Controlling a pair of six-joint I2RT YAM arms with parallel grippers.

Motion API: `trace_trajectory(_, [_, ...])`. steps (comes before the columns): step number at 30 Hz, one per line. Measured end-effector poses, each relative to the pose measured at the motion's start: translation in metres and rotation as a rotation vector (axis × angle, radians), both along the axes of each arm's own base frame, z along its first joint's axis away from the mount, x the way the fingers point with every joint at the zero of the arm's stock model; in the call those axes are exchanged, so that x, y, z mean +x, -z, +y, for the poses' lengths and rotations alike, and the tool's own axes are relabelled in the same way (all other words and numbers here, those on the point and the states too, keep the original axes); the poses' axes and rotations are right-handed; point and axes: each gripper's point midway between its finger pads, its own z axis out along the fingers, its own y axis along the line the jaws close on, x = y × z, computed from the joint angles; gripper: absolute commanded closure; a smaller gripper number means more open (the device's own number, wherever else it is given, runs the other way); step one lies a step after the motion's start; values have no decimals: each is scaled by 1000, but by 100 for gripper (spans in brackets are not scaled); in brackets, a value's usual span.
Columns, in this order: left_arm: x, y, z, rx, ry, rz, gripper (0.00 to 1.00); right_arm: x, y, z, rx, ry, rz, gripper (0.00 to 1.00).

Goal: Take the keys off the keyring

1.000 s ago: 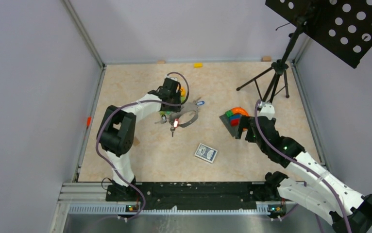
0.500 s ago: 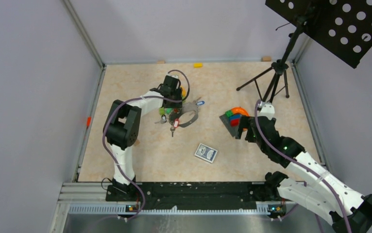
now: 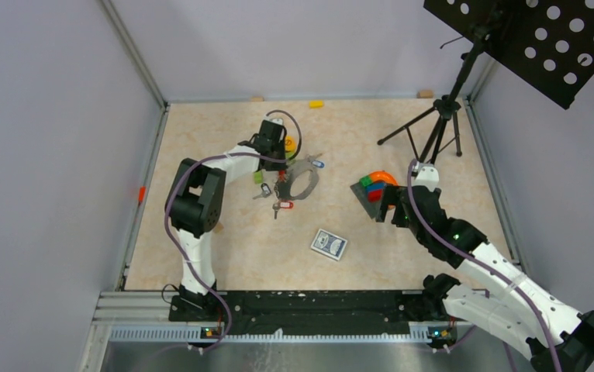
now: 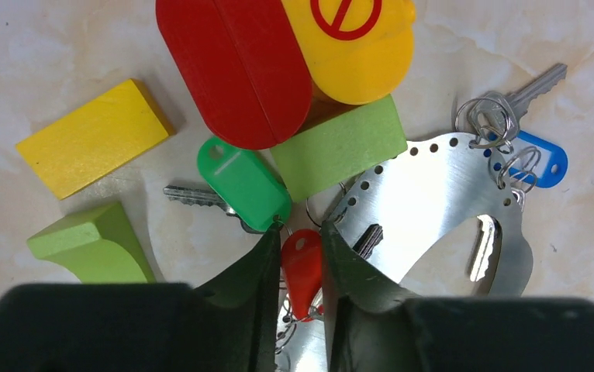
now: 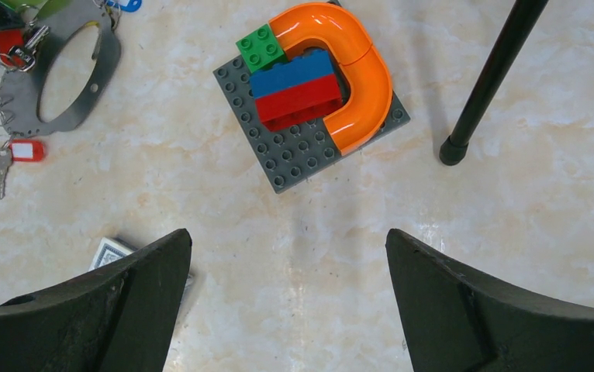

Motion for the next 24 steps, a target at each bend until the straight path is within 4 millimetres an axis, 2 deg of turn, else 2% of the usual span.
trace_trajectory(4, [3, 1, 3, -9, -5, -11, 98, 0, 0, 0, 2, -2, 0, 6])
trace_trajectory(5, [4, 0, 3, -11, -5, -16, 100, 0, 0, 0, 2, -2, 0, 6])
trace_trajectory(10, [4, -2, 6, 2, 11, -26, 100, 0, 0, 0, 2, -2, 0, 6])
trace_trajectory(15, [-10, -10, 5, 2, 82, -15, 100, 0, 0, 0, 2, -2, 0, 6])
trace_trajectory(18, [-21, -31, 4, -9, 134, -46, 100, 0, -1, 0, 3, -2, -2, 6])
trace_trajectory(24, [-58, -96, -8, -65, 267, -211, 100, 1, -5, 4, 36, -15, -28, 7])
